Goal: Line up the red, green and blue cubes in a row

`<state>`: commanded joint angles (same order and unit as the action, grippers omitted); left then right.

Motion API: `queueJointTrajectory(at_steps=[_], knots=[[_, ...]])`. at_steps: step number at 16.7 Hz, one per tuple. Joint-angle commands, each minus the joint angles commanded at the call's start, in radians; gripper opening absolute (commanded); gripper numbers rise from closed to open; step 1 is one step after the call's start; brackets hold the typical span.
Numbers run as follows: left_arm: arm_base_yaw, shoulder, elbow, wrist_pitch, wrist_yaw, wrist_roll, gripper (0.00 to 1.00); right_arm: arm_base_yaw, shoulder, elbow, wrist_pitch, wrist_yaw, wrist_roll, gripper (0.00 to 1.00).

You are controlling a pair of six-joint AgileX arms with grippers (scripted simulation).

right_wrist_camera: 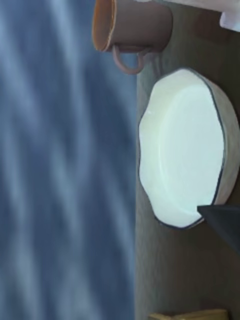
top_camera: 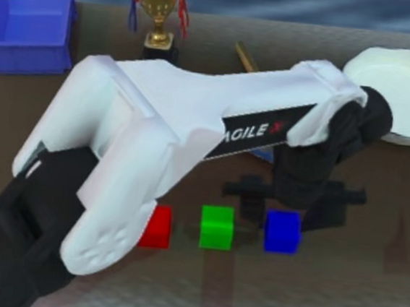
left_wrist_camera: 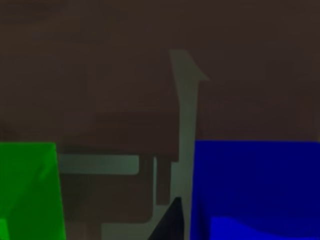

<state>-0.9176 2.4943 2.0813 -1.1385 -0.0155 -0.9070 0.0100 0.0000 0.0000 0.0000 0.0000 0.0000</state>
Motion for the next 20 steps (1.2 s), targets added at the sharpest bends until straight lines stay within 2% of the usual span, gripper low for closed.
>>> queueJointTrajectory(at_steps=[2, 3, 13, 20], knots=[[0.0, 0.0, 0.0, 0.0, 0.0, 0.0, 0.98, 0.0, 0.0, 0.0, 0.0, 0.0, 0.0, 1.0], [0.0, 0.0, 0.0, 0.0, 0.0, 0.0, 1.0, 0.0, 0.0, 0.0, 0.0, 0.0, 0.0, 1.0], [0.001, -0.002, 0.017, -0.017, 0.001, 0.0, 1.0, 0.0, 0.0, 0.0, 0.0, 0.0, 0.0, 1.0], [0.015, -0.024, 0.213, -0.239, 0.0, -0.004, 1.0, 0.0, 0.0, 0.0, 0.0, 0.0, 0.0, 1.0]])
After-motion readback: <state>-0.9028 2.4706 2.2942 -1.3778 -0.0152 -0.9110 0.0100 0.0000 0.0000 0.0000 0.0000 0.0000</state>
